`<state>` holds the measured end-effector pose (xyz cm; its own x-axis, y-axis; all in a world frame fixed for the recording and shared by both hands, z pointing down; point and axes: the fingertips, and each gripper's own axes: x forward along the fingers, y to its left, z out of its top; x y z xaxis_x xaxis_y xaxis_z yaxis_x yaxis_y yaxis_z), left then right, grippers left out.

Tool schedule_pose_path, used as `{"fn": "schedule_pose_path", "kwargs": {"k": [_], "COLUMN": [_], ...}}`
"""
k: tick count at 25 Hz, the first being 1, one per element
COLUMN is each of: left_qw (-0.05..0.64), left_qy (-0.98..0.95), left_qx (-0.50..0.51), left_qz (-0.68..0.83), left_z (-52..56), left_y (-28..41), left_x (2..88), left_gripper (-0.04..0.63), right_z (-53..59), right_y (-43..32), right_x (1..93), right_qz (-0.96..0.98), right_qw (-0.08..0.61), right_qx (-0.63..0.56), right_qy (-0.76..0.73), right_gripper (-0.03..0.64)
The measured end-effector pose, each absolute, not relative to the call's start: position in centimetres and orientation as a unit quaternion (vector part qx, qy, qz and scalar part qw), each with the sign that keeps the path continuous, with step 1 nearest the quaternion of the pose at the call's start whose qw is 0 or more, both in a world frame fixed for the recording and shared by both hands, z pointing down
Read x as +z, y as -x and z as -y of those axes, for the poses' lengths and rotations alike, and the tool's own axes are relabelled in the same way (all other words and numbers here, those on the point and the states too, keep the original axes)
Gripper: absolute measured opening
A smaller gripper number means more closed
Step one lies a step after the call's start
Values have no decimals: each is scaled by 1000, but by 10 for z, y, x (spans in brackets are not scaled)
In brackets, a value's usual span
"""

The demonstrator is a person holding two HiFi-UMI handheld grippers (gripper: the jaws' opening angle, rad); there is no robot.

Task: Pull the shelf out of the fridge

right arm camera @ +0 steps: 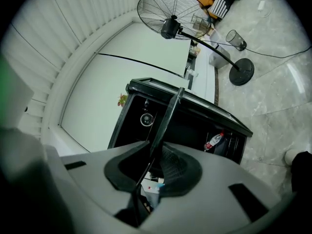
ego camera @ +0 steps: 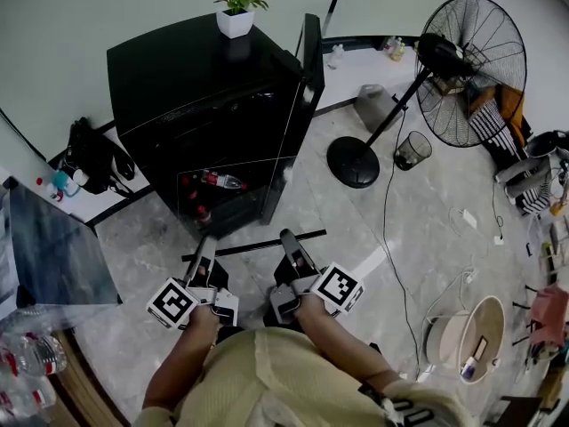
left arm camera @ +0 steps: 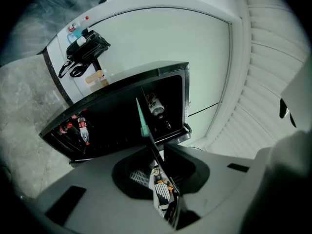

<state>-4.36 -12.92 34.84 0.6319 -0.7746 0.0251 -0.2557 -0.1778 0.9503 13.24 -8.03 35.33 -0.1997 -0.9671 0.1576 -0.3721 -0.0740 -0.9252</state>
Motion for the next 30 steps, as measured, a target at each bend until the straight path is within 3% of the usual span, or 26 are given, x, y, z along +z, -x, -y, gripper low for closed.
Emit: {"fn": "schedule_pose_path", "kwargs": {"k": [30], "left_qw": [499], "left_qy": [-774], "left_qx": [-239], "left_qz": [308], "left_z": [129], "left_y": [48], "left_x": [303], "left_gripper": [61], "right_z": [67], "right_y": [-121], "right_x": [312], "right_qz": [-625], "right_qw": [339], "right_qx": [-430], "right_qy": [556], "right_gripper": [78]}}
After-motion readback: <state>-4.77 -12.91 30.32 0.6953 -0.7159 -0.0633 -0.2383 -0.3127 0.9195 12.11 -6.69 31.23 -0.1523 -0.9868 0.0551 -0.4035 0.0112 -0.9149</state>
